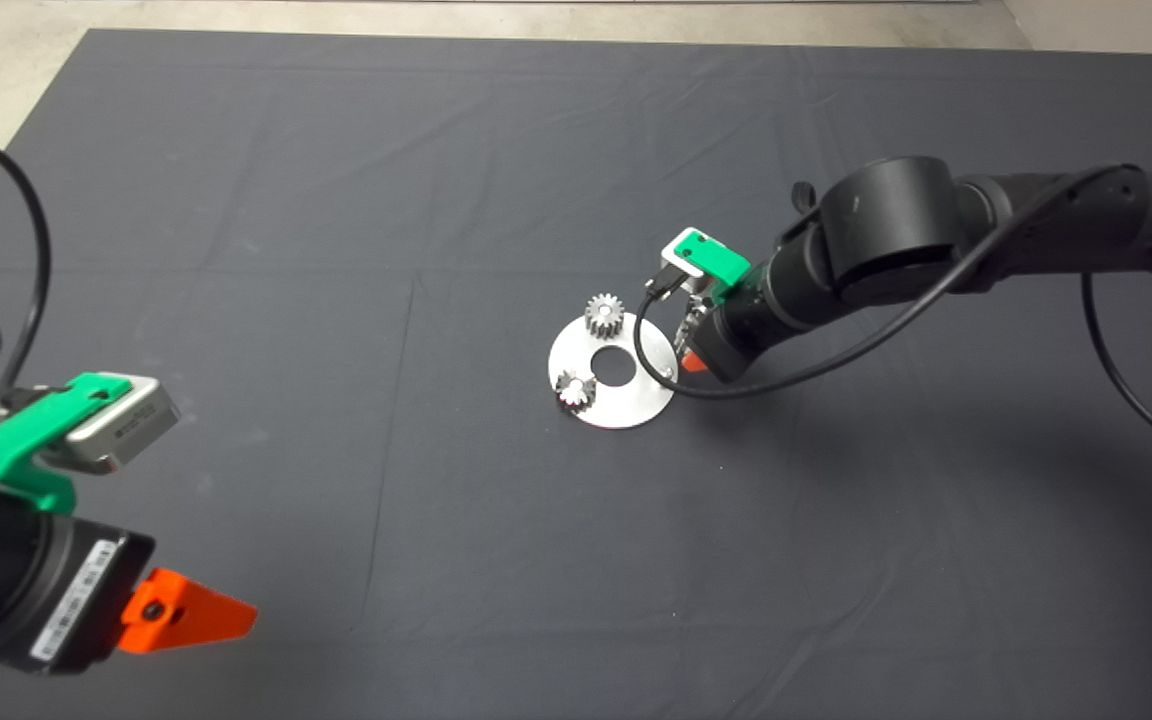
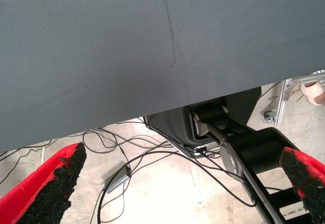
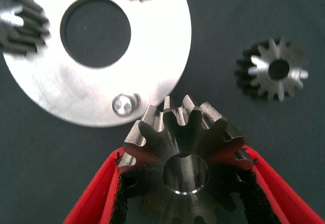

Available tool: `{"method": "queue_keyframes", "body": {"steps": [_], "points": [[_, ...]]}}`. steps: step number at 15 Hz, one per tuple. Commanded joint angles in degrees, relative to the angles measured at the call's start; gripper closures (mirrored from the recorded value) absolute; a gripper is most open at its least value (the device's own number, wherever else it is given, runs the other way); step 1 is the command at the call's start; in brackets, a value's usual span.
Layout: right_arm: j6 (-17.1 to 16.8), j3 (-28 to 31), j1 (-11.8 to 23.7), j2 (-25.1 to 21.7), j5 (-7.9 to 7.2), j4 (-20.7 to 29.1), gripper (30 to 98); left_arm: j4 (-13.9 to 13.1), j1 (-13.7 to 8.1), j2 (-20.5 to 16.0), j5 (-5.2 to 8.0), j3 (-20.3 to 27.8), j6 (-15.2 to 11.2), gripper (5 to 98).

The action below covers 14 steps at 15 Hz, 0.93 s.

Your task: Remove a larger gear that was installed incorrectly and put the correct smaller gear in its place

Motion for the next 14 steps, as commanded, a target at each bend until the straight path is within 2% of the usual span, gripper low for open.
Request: {"method": "queue_keyframes", "body": {"steps": [1, 2, 6, 8, 10, 14], "points": [[1.02, 3.47, 1.49, -3.62, -1.08, 1.08, 80.9, -0.80, -0.79, -0.01, -0.01, 0.81, 0.37, 5.5], [1.02, 4.03, 1.02, -4.65, -1.54, 0.99, 80.9, -0.80, -0.79, -0.03, -0.01, 0.73, 0.37, 5.5], [1.11, 9.80, -3.48, -8.58, -1.62, 0.55, 80.9, -0.88, -0.70, 0.73, 0.16, 0.20, -0.33, 5.5], [1.11, 9.89, -5.51, -9.26, -1.62, -2.09, 80.9, -0.88, -0.79, 2.44, 0.18, -0.15, -0.51, 5.5], [1.11, 9.98, -8.20, -9.53, -1.71, -6.23, 80.9, -0.88, -0.79, 2.35, 0.16, -0.15, -0.49, 5.5], [1.11, 9.98, -9.67, -10.05, -1.62, -8.76, 80.9, -0.88, -0.70, 2.10, 0.34, -0.15, -0.51, 5.5]]}}
